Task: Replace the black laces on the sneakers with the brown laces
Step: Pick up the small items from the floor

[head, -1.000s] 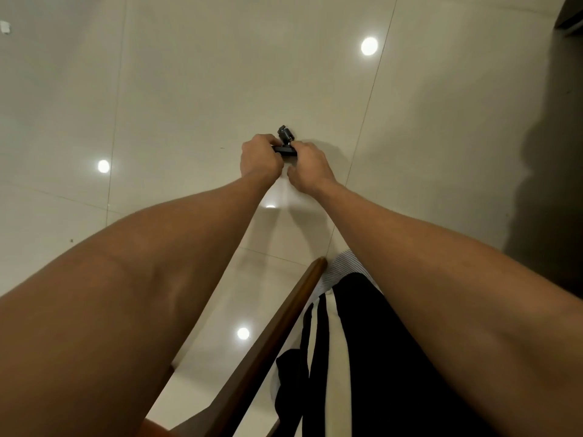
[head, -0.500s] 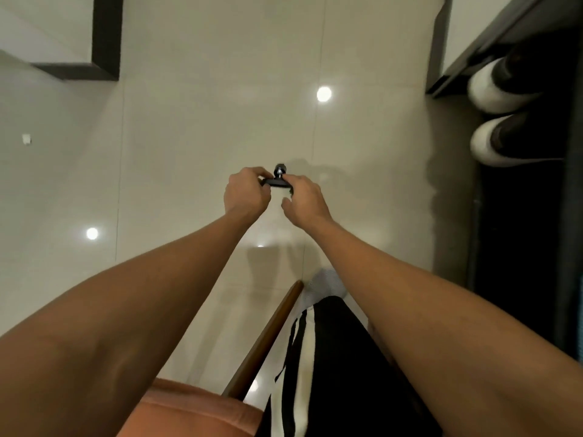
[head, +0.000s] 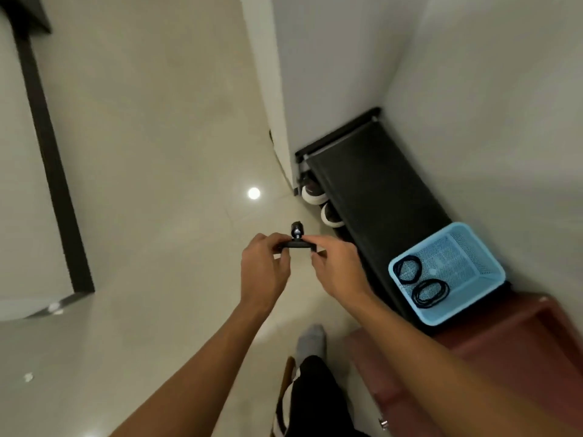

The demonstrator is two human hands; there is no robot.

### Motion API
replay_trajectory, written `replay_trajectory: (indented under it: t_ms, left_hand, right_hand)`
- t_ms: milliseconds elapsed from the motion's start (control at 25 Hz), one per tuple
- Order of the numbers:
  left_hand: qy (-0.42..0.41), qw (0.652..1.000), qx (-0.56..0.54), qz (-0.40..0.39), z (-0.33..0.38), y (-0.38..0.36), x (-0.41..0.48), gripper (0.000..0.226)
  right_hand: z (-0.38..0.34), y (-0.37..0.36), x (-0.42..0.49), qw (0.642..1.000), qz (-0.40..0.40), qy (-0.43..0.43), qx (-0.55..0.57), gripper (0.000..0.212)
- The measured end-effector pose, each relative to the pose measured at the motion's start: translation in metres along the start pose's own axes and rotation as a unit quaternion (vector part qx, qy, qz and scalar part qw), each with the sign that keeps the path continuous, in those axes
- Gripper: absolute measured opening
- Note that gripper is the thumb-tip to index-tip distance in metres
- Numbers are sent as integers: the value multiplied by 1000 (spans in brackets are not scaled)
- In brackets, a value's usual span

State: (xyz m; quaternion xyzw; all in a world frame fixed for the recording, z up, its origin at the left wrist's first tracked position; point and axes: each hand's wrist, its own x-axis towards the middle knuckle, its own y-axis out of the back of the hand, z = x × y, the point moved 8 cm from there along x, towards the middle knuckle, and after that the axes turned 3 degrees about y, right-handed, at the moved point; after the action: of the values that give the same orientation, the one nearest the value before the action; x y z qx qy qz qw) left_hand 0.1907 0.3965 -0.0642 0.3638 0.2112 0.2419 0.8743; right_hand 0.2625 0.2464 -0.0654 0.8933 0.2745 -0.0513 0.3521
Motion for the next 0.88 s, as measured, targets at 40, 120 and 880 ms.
replay_trajectory:
  t_ms: [40, 120, 880]
  left_hand:
    - [-26, 1000, -2, -17, 26, 0, 1, 23]
    - [-59, 997, 10, -39, 67, -6, 4, 23]
    - [-458, 813, 327, -150, 221, -274, -40, 31]
  right_hand:
    - [2, 25, -5, 999, 34, -10, 20, 41]
    - [8, 60, -16, 996, 77, -28, 42, 40]
    - [228, 153, -86, 935, 223, -276, 30, 39]
